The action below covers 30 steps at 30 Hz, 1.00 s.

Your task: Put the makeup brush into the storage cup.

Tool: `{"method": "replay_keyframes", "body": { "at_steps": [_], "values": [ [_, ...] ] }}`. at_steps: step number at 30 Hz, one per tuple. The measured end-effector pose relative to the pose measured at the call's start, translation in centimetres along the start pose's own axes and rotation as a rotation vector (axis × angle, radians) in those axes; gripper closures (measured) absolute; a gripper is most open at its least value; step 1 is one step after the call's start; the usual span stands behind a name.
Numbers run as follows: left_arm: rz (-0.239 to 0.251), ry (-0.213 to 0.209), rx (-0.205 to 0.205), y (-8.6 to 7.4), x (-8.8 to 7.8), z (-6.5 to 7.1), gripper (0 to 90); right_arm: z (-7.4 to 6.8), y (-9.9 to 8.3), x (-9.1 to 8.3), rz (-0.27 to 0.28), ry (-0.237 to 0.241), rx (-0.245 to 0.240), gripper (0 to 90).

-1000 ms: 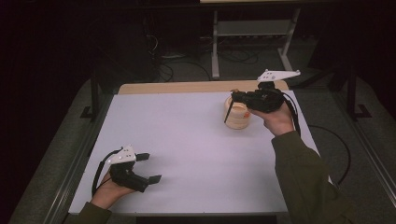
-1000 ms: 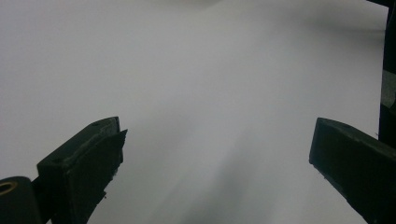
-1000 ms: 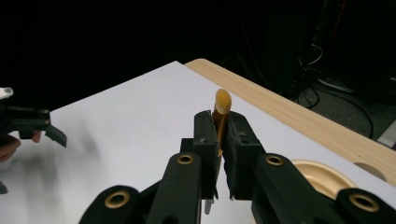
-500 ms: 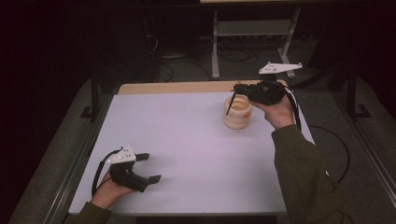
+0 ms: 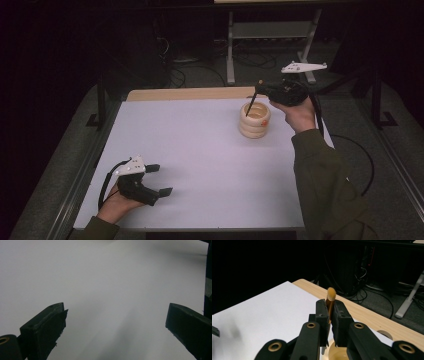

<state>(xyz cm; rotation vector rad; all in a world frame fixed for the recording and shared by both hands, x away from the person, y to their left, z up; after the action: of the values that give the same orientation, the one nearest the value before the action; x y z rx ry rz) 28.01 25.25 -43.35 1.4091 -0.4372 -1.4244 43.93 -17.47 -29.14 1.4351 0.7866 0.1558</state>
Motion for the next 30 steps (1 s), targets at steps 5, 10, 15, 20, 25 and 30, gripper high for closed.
{"method": "replay_keyframes", "body": {
  "at_steps": [5, 10, 15, 20, 25, 30],
  "values": [
    [-0.006, -0.004, 0.011, 0.0, 0.0, -0.1, 2.5, 0.4, 0.1, 0.1, 0.008, -0.016, 0.008, 83.3],
    [0.000, -0.011, -0.006, 0.0, 0.2, 0.1, 2.5, 0.7, -0.1, 0.6, 0.001, -0.030, 0.011, 83.2],
    [0.000, -0.012, -0.007, -0.1, 0.2, 0.1, 2.5, 0.8, -0.4, 1.3, -0.014, -0.046, 0.001, 83.3],
    [0.004, -0.013, -0.005, -0.1, 0.2, 0.1, 2.5, 0.9, -0.8, 2.1, -0.033, -0.054, -0.004, 83.2],
    [0.004, -0.013, -0.007, -0.1, 0.2, 0.1, 2.5, 1.0, -1.1, 2.5, -0.039, -0.054, -0.001, 83.2],
    [0.004, -0.014, -0.005, -0.1, 0.2, 0.1, 2.5, 0.8, -1.4, 3.1, -0.056, -0.060, -0.010, 83.2]
  ]
}}
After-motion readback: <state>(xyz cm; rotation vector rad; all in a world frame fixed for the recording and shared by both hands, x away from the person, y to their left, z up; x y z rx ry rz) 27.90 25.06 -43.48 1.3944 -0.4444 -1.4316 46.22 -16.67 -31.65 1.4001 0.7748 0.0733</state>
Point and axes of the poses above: each handheld gripper's, and its own axes: x roughly forward along the jaws, y roughly out of its top, z roughly to its right, the point moved 2 cm from there along x, roughly forward along the jaws, and after that the axes turned 11 degrees about -y, right-handed, at the moved point
